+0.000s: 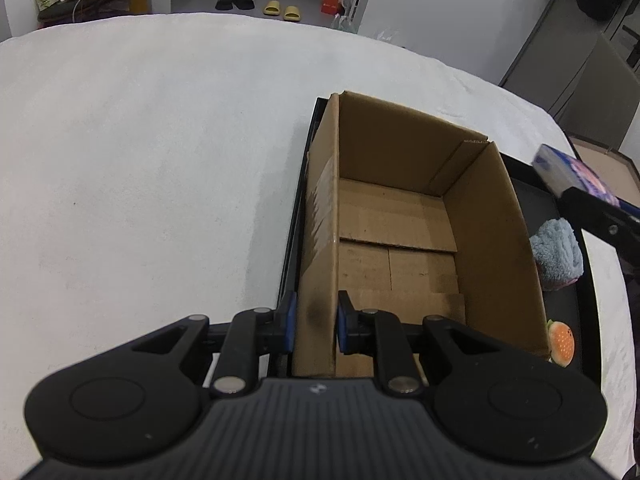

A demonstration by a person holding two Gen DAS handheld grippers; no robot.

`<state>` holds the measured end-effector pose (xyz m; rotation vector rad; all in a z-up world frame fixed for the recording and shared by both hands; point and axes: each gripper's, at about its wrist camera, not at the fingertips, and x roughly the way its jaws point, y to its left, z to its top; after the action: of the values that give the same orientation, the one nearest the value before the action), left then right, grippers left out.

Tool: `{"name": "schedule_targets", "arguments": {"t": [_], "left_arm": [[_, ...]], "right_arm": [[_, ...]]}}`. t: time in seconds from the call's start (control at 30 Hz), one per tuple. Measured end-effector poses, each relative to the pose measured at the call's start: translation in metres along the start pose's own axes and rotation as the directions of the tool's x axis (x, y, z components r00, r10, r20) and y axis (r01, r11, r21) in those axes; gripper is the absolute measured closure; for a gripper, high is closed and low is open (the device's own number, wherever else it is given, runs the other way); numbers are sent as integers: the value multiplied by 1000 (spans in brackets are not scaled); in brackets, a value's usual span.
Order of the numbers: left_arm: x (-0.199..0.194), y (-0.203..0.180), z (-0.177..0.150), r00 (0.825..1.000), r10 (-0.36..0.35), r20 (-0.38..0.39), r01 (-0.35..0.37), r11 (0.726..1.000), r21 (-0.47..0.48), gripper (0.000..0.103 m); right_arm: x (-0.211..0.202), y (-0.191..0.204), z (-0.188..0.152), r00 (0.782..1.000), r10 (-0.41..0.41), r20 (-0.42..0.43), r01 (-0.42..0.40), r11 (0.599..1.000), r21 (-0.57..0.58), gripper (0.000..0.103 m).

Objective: Organize soft objects
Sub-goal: 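Carry the tissue pack with the right tool into the cardboard box and release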

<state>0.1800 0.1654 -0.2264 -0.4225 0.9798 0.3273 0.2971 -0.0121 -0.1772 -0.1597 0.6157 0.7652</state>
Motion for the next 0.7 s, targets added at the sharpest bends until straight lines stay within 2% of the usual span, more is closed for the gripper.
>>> {"name": "schedule_targets", "arguments": {"t": [0.2, 0.47, 0.7], "left_arm": [[5, 5, -2, 999, -39, -9, 39, 999, -1, 88], [7, 25, 1, 995, -95, -18, 94, 994, -55, 88], [10, 32, 6, 990, -136, -41, 131, 986, -99, 85]], "right_arm": [[11, 16, 4, 1000, 19, -15, -19, 999, -28, 32], [26, 40, 5, 997, 45, -59, -49, 996, -68, 32], [35, 61, 15, 996, 72, -49, -75, 994, -80, 31]]}}
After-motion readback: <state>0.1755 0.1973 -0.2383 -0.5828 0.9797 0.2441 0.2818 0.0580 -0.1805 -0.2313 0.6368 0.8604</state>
